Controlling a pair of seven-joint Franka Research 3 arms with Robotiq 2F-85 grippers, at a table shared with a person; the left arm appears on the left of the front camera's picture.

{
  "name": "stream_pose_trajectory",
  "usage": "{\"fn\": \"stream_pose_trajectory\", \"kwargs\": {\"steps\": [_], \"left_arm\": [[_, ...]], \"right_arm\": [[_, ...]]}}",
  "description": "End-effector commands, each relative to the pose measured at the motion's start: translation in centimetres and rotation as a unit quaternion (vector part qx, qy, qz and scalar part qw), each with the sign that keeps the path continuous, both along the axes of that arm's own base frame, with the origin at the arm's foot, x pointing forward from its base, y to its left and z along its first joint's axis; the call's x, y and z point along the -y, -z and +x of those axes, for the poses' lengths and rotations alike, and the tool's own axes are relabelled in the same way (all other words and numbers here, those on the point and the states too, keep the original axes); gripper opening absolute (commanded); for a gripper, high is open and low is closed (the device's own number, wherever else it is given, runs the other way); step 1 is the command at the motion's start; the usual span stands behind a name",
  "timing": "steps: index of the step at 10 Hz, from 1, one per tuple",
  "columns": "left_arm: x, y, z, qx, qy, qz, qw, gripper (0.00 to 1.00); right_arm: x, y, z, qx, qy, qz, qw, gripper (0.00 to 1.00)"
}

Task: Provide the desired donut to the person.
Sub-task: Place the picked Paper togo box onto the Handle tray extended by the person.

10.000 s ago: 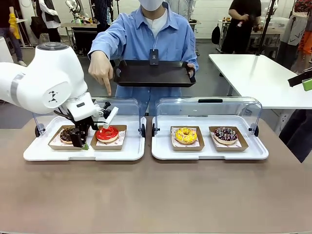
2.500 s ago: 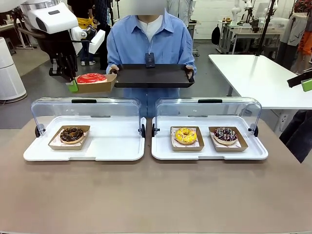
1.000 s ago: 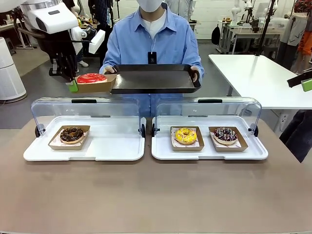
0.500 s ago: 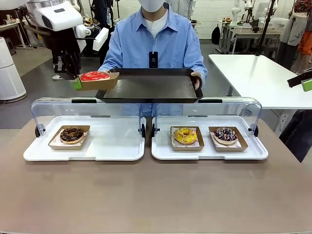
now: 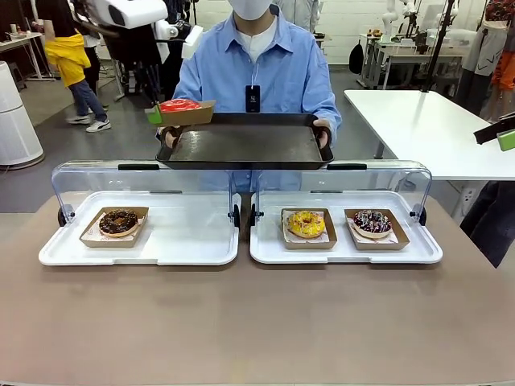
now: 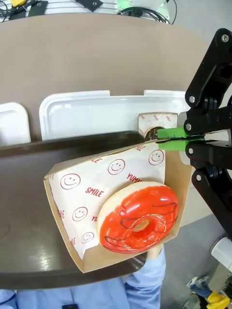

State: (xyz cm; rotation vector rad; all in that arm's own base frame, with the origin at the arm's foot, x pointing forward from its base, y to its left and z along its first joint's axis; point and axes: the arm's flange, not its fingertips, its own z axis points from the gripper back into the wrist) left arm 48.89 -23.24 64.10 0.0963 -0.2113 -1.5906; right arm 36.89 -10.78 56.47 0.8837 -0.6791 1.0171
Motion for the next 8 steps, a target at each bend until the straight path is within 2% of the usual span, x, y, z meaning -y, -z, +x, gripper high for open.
{"fn": "stream_pose_trajectory", "kwargs": {"steps": [1,5,8], "left_arm": [[1.7,-0.9,2.5,-0.013,-0.004,0.010,1.000,0.01],[3.6,2.2,6.7,-0.010,0.034,0.026,0.999,0.01],[3.9,4.4,7.6,-0.013,0.042,0.035,0.998,0.01]], "right_arm": [[0.0,0.0,0.1,0.005,-0.006,0.009,1.000,1.00],[0.0,0.0,0.1,0.005,-0.006,0.009,1.000,1.00],[0.0,0.0,0.1,0.005,-0.006,0.009,1.000,1.00]]}}
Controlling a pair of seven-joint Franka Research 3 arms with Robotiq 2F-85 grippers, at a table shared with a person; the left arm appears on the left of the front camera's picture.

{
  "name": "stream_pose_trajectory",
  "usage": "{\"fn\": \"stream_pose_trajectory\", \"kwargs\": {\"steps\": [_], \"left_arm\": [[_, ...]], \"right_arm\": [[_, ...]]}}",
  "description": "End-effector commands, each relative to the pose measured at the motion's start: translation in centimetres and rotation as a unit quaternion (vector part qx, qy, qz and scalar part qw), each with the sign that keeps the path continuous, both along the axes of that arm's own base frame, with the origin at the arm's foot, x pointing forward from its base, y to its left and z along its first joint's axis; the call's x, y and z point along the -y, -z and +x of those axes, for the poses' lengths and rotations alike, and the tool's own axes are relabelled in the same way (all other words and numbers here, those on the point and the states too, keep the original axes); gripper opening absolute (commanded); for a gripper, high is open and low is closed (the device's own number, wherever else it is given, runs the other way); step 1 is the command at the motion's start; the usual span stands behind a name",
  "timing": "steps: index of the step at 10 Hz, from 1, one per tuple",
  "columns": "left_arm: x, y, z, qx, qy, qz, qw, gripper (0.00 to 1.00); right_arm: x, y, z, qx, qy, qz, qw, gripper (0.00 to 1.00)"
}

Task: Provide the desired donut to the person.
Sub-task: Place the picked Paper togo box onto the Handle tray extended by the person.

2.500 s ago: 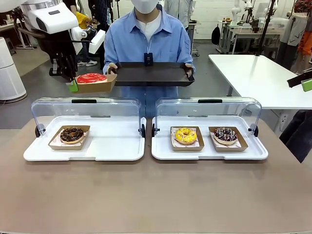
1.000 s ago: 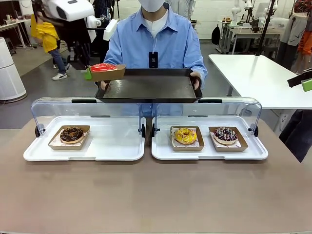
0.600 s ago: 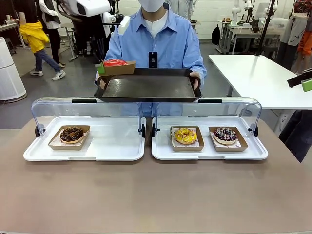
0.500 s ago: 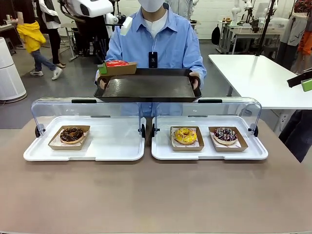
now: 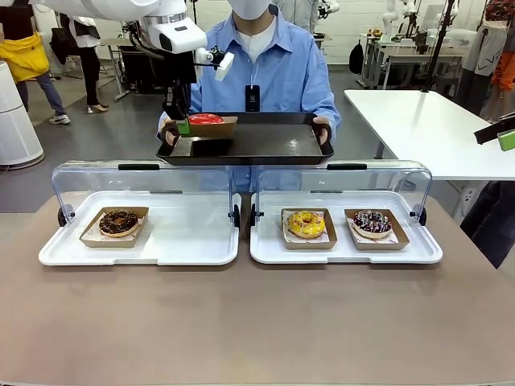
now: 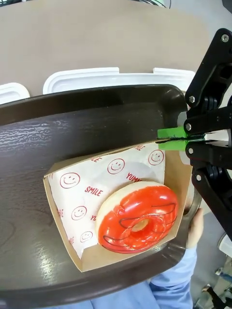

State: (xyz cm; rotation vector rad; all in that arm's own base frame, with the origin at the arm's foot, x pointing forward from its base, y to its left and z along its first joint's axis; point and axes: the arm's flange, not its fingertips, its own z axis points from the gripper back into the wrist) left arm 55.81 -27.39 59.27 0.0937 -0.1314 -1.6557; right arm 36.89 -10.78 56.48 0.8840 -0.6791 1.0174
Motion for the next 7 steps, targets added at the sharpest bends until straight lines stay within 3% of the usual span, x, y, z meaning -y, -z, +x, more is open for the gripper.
{"fn": "stream_pose_trajectory", "kwargs": {"steps": [1,2,3,4,6,7], "left_arm": [[0.05,-0.22,1.16,0.011,0.021,0.006,1.000,0.01],[-0.05,0.17,0.56,0.017,0.022,0.003,1.000,0.01],[-0.13,0.29,0.43,0.016,0.021,0.003,1.000,0.21],[-0.01,0.07,1.09,0.014,0.029,0.004,0.999,0.59],[-0.12,0.44,0.54,0.010,0.023,0.003,1.000,1.00],[-0.11,0.40,0.63,0.009,0.024,0.003,1.000,1.00]], "right_arm": [[-0.02,0.02,0.08,0.005,-0.006,0.009,1.000,1.00],[-0.02,0.02,0.08,0.005,-0.006,0.009,1.000,1.00],[-0.02,0.02,0.08,0.005,-0.006,0.009,1.000,1.00],[-0.02,0.02,0.08,0.005,-0.006,0.009,1.000,1.00],[-0.02,0.02,0.08,0.005,-0.006,0.009,1.000,1.00],[-0.02,0.02,0.08,0.005,-0.006,0.009,1.000,1.00]]}}
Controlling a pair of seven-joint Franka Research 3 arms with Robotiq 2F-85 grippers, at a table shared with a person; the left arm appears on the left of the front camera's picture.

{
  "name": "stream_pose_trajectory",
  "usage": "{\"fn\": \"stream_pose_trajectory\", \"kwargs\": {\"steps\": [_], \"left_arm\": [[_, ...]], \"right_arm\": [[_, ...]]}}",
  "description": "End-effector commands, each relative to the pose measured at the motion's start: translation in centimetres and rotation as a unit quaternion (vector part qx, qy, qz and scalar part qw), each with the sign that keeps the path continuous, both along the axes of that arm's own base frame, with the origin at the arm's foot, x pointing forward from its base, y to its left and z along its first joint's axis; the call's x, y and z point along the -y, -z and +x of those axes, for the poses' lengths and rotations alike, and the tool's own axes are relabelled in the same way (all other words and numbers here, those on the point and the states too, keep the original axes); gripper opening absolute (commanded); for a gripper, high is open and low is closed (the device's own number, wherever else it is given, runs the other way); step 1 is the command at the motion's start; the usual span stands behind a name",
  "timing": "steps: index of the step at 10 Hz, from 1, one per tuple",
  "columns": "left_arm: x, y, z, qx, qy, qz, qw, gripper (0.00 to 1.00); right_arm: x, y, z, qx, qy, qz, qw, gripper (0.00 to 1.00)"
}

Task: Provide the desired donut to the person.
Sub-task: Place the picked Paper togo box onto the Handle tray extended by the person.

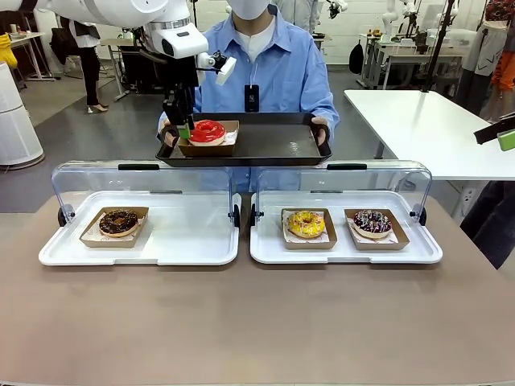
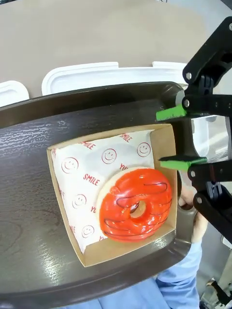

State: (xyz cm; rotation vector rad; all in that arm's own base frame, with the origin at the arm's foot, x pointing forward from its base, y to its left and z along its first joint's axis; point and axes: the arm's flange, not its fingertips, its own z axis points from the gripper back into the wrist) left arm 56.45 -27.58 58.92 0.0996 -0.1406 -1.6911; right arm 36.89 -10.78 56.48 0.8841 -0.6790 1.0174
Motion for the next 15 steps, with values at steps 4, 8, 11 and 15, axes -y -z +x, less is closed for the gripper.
{"fn": "stream_pose_trajectory", "kwargs": {"steps": [4,8,11,15], "left_arm": [[-0.2,0.0,0.1,-0.002,0.009,0.002,1.000,1.00],[-0.4,0.0,0.0,-0.013,0.007,-0.003,1.000,1.00],[-1.3,-0.2,-2.2,-0.024,0.015,-0.001,1.000,1.00],[-7.9,1.8,-8.8,-0.020,0.020,-0.039,0.999,1.00]], "right_arm": [[0.0,0.0,0.1,0.005,-0.006,0.009,1.000,1.00],[0.0,0.0,0.1,0.005,-0.006,0.009,1.000,1.00],[0.0,0.0,0.1,0.005,-0.006,0.009,1.000,1.00],[0.0,0.0,0.1,0.005,-0.006,0.009,1.000,1.00]]}}
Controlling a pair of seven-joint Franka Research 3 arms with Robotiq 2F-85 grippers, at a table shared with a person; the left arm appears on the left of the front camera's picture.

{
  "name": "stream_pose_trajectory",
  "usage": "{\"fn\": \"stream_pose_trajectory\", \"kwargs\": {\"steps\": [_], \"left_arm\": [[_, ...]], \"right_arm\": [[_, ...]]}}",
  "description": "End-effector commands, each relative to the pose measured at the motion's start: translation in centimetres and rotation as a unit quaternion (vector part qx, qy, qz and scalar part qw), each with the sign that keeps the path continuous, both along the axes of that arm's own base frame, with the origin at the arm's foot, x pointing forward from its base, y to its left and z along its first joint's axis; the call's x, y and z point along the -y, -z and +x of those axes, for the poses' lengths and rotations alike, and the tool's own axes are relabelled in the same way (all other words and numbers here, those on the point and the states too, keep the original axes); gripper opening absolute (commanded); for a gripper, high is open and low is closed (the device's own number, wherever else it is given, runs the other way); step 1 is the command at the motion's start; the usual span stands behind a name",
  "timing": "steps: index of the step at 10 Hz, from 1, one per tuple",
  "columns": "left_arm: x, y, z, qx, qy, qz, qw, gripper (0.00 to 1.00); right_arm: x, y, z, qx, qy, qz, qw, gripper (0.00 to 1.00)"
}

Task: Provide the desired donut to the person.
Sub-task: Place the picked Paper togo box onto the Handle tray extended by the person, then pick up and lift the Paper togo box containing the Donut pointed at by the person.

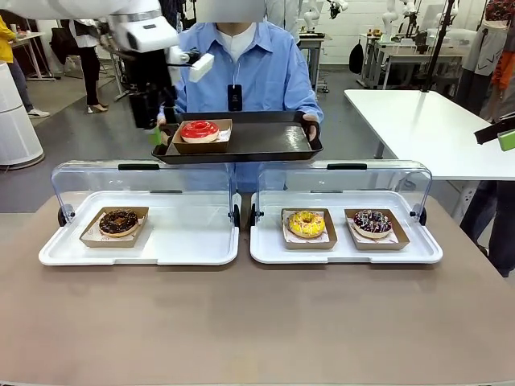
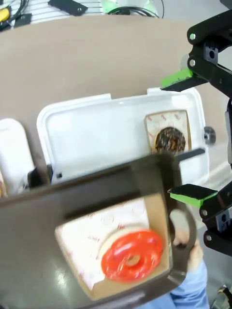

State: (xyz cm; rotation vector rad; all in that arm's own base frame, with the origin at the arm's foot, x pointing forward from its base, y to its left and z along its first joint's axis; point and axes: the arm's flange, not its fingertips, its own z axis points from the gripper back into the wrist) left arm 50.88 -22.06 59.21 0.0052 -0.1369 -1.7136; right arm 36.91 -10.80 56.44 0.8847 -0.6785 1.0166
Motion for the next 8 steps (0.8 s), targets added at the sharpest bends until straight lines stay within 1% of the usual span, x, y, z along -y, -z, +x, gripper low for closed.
{"fn": "stream_pose_trajectory", "kwargs": {"steps": [1,3,4,5,6,8], "left_arm": [[-3.8,2.9,-4.7,0.019,0.007,-0.019,1.000,1.00],[-5.7,4.3,-8.1,0.023,0.014,-0.028,0.999,1.00],[-6.2,4.2,-8.7,0.024,0.026,-0.034,0.999,1.00],[-6.6,4.2,-8.7,0.028,0.028,-0.029,0.999,1.00],[-5.9,4.1,-7.3,0.012,0.004,-0.012,1.000,1.00],[-5.9,4.1,-7.3,0.012,0.004,-0.012,1.000,1.00]], "right_arm": [[0.0,0.0,0.1,0.005,-0.006,0.009,1.000,1.00],[0.0,0.0,0.1,0.005,-0.006,0.009,1.000,1.00],[0.0,0.0,0.1,0.005,-0.006,0.009,1.000,1.00],[0.0,0.0,0.1,0.005,-0.006,0.009,1.000,1.00],[0.0,0.0,0.1,0.005,-0.006,0.009,1.000,1.00],[0.0,0.0,0.1,0.005,-0.006,0.009,1.000,1.00]]}}
